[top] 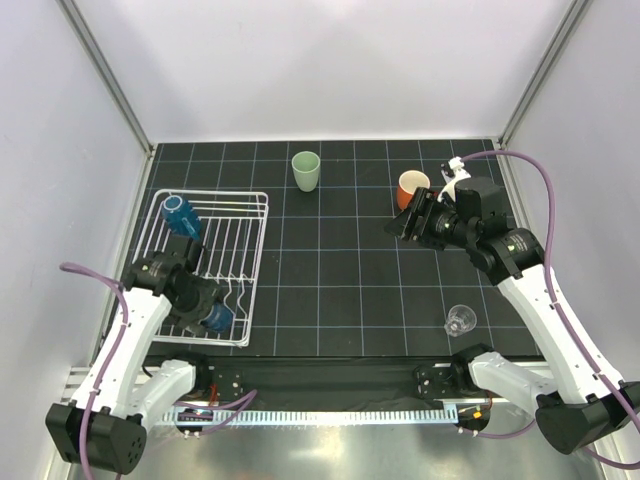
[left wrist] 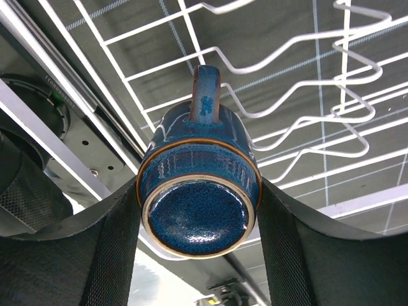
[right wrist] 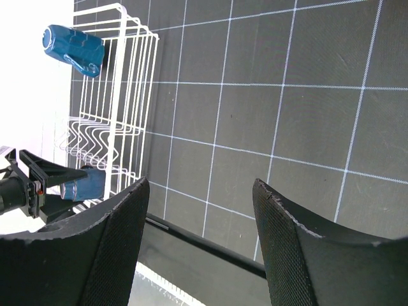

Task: Load the cups into the dish rack

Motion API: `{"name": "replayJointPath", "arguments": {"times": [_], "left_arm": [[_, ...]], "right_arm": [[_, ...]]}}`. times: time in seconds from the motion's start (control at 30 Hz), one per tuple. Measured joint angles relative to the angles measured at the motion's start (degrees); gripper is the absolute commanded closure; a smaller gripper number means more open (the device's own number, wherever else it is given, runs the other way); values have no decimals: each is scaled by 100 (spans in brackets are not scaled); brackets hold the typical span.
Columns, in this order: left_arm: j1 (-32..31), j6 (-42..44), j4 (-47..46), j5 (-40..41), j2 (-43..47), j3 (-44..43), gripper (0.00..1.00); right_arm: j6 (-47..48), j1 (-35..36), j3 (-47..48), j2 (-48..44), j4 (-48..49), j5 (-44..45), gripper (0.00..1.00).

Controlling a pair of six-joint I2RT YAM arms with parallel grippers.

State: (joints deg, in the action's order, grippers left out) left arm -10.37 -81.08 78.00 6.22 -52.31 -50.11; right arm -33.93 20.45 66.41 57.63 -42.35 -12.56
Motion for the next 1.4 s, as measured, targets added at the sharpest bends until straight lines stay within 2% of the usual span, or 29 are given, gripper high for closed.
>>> {"name": "replayJointPath", "arguments": {"times": [0.33,0.4,0.47,0.63,0.8,0.93,1.1,1.13,1.27,1.4], "left_arm": [[0,-293,-15,157,37,299,100],[0,-297,-24,190,0,339,93],[0,-310,-31,197,-42,396,82],[0,-413,-157,192,-79,501,80],[0,-483,-258,192,-76,590,69],[0,-544,-339,188,-90,667,54],[0,-546,-348,192,-127,686,42],[0,-546,-348,192,-127,686,34],[0,-525,-382,195,-129,688,15],[24,-531,-382,234,-118,684,12]], "right_arm": [[24,0,-7,0,4,44,33],[31,0,-31,0,4,46,33],[42,0,-81,0,4,50,33],[44,0,-151,0,0,52,33],[59,0,-151,0,0,61,33],[66,0,-151,0,0,63,33],[66,0,-153,-2,0,68,33],[66,0,-153,-2,0,70,33],[66,0,-153,-4,0,94,33],[72,0,-153,-39,-4,109,33]]}}
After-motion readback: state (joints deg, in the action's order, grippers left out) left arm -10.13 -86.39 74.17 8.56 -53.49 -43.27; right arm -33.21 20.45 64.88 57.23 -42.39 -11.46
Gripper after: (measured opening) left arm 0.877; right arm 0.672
